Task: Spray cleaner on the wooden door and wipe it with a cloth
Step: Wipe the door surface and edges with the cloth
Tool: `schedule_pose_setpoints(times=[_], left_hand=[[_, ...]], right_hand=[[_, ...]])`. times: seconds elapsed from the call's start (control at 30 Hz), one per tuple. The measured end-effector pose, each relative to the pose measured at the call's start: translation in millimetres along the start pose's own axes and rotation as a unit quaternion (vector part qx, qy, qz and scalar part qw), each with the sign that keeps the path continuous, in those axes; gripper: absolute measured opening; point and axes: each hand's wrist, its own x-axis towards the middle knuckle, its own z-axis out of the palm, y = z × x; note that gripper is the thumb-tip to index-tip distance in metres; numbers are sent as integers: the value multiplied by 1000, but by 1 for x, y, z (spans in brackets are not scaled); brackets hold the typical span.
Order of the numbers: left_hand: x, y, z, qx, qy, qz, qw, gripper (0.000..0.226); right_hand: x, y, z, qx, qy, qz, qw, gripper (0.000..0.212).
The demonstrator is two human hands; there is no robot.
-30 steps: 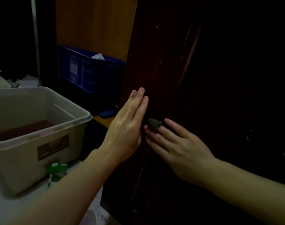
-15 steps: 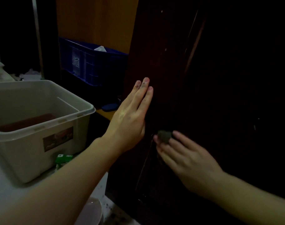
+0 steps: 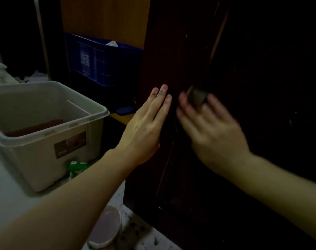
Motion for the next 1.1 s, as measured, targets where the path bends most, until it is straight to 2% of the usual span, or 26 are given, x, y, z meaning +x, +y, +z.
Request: schedule_pose_setpoints(times=[0.1, 0.17, 0.27, 0.4, 0.47, 0.53, 0.67, 0.73, 0.8, 0.97, 1.03, 1.1], left_hand=[[-12, -3, 1, 22, -49, 18, 998, 66], [-16, -5, 0, 32, -88, 26, 995, 74], [-18, -6, -3, 40, -101, 29, 994, 81], [-21, -3, 0, 38, -90, 25, 995, 82], [-22, -1, 4, 38, -78, 21, 996, 79], [-24, 0, 7, 42, -67, 16, 997, 76], [-26, 0, 10, 30, -64, 13, 997, 71], [-26, -1, 8, 24, -67, 9, 997, 73], [-26, -2, 7, 13, -62, 8, 998, 73], [-26, -6, 8, 11, -54, 9, 998, 79], [-26, -5, 7, 16, -52, 9, 998, 76], [-25, -4, 7, 9, -47, 7, 999, 64]], right_hand=[[-48, -46, 31, 24, -115, -153, 981, 57], [-62, -60, 36, 40, -163, -195, 966, 58], [-52, -51, 26, 62, -125, -145, 980, 57], [-16, -16, 3, 47, -10, 30, 998, 51], [-8, -15, 0, 56, 18, 76, 995, 50], [-16, -31, 10, 65, 9, 70, 995, 50], [-68, -82, 44, 93, -121, -89, 984, 50], [-78, -92, 46, 122, -156, -109, 974, 52], [-72, -90, 40, 147, -131, -70, 978, 52], [-23, -61, 19, 164, 26, 99, 981, 41], [-17, -60, 22, 164, 44, 93, 981, 38], [-30, -71, 35, 151, 18, 24, 988, 35]])
